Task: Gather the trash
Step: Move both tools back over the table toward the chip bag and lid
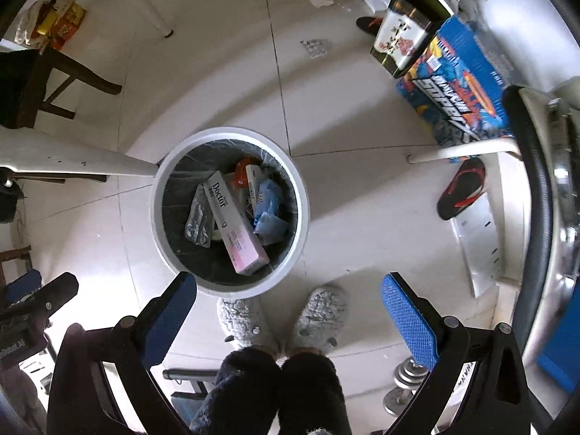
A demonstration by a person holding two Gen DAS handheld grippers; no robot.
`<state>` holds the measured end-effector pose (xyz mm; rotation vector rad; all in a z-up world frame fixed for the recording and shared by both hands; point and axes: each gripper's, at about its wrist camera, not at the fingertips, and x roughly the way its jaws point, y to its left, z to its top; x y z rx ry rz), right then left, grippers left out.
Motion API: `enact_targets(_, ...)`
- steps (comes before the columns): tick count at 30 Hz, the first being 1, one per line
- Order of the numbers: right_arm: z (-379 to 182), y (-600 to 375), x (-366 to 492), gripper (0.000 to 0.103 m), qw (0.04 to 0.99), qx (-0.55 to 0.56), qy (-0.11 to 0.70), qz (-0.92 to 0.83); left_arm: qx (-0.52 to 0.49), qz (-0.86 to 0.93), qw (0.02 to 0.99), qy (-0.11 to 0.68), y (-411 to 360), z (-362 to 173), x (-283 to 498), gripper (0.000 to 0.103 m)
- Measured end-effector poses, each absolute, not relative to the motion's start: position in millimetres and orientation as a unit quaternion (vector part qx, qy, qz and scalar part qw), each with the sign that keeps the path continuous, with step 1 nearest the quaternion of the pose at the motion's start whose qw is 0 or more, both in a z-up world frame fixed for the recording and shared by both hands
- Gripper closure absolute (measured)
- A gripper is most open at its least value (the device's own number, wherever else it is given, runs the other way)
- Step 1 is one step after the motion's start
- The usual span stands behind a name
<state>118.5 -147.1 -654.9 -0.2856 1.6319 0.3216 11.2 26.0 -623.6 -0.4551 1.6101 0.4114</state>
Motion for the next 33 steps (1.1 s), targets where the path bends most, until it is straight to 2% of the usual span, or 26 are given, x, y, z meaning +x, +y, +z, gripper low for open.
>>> enact_targets(6, -604.5, -150.3, 104.9, 0.0, 0.672, -0.128, 0.715, 0.147, -0.21, 0.179, 0.651, 0.707, 18.8, -578.5, 0.9, 0.002)
enact_targets(11, -546.4, -155.3, 93.4, 0.0, 0.675, -0.12, 0.712, 0.152, -0.212, 0.172, 0.659, 0.701, 11.5, -520.2, -6.7, 0.002)
enact_targets(23, -361.3, -153.7, 74.2, 0.0, 0.698, -0.092, 0.692, 0.159, -0.196, 0.153, 0.697, 0.673, 7.4, -362.8, -14.9, 0.002)
enact_targets(28, -296.4, -143.4, 83.3, 0.0, 0.71, -0.053, 0.68, 0.174, -0.18, 0.16, 0.732, 0.638, 18.3, -308.6, 0.7, 0.002)
enact_targets(33, -254.4, -126.5, 126.4, 0.0, 0.727, -0.03, 0.664, 0.174, -0.171, 0.178, 0.763, 0.598, 36.4, -265.3, 46.7, 0.002)
